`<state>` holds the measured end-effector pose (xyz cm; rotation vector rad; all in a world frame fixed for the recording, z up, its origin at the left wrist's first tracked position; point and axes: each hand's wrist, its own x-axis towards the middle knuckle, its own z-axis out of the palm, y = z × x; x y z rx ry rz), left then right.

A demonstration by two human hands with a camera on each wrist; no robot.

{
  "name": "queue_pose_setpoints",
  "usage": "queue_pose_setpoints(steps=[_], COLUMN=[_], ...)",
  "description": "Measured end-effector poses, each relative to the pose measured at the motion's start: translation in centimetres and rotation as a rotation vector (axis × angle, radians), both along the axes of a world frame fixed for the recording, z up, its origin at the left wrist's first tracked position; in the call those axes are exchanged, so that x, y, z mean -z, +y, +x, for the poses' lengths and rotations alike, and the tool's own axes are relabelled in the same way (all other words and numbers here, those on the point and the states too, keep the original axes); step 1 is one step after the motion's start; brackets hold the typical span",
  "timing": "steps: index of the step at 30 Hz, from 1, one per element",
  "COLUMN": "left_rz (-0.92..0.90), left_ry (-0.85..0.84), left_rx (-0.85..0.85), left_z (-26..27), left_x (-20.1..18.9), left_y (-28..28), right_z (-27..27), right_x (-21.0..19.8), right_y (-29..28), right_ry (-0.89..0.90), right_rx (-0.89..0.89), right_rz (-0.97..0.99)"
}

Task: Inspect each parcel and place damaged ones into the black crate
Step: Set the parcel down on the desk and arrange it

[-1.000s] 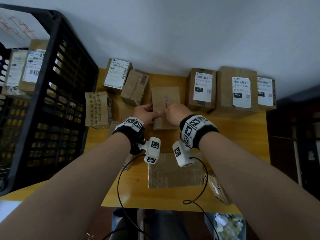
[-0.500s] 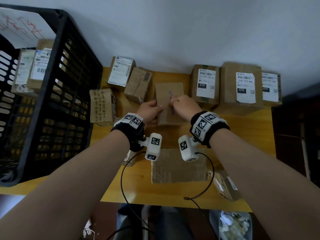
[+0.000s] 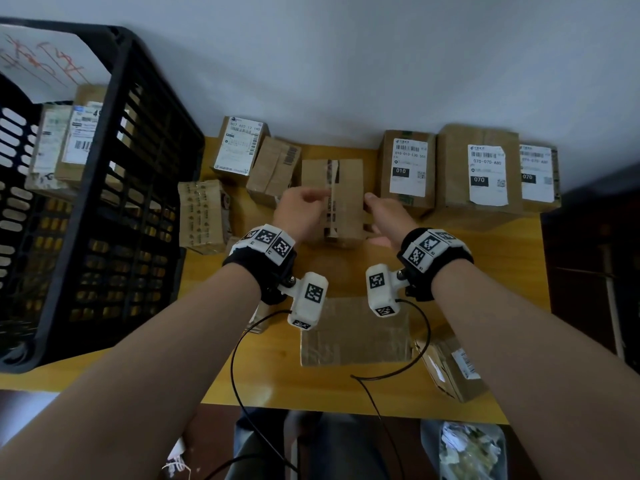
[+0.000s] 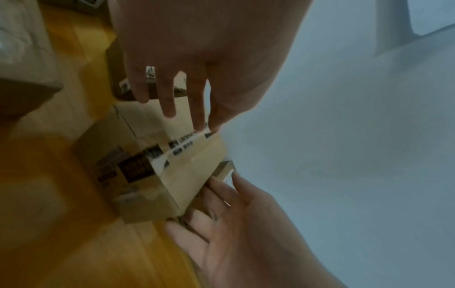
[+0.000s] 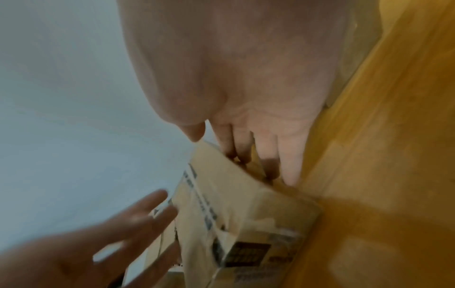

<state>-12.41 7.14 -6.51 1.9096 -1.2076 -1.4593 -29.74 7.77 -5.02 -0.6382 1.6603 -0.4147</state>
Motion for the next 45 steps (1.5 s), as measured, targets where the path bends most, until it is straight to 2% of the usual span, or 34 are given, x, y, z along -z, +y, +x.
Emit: queue_pose_setpoints(steps=[2, 5, 10, 14, 26, 31, 37, 42, 45], left_rz=[-0.026, 0.043, 0.125, 0.156, 0.177, 0.184, 0.124, 0.000, -0.087], left_ry=[-0.069, -0.079, -0.076, -0.037, 0.017, 0.046, 0.065, 0.128, 0.170], left_rx=[-0.030, -0.026, -0.005, -0.025, -0.035, -0.049, -0.064, -0.131, -0.163], left_z=[0.7, 1.3, 1.3, 1.7, 2.7, 2.7, 2.6, 2.3, 2.5], left_x=[0.6, 1.0, 2.4, 3.1, 4.8, 4.9, 4.6, 3.4, 2.7], left_y=[-0.1, -0.1, -0.2, -0.1, -0.7, -0.7, 0.0, 0.8, 1.1], right_z=[-0.1, 0.2, 2.2, 4.1, 5.0, 4.3, 2.6, 2.6, 2.5], right_x=[-0.8, -1.8, -2.1, -0.3, 2.0, 1.2, 1.2, 1.3, 1.4], right_y=[-0.2, -0.5, -1.9, -2.7, -4.3, -4.3, -2.7, -1.6, -0.4], right_ry=[0.053, 0.197, 0.263, 0.347, 0.535, 0.465, 0.372, 0.236, 0.139], right_rx=[-0.060, -0.190, -0.436, -0.640, -0.877, -0.768, -0.232, -0.066, 0.053], right_rz=[-0.063, -0.196, -0.106, -0.031, -0.040, -0.082, -0.304, -0.325, -0.265])
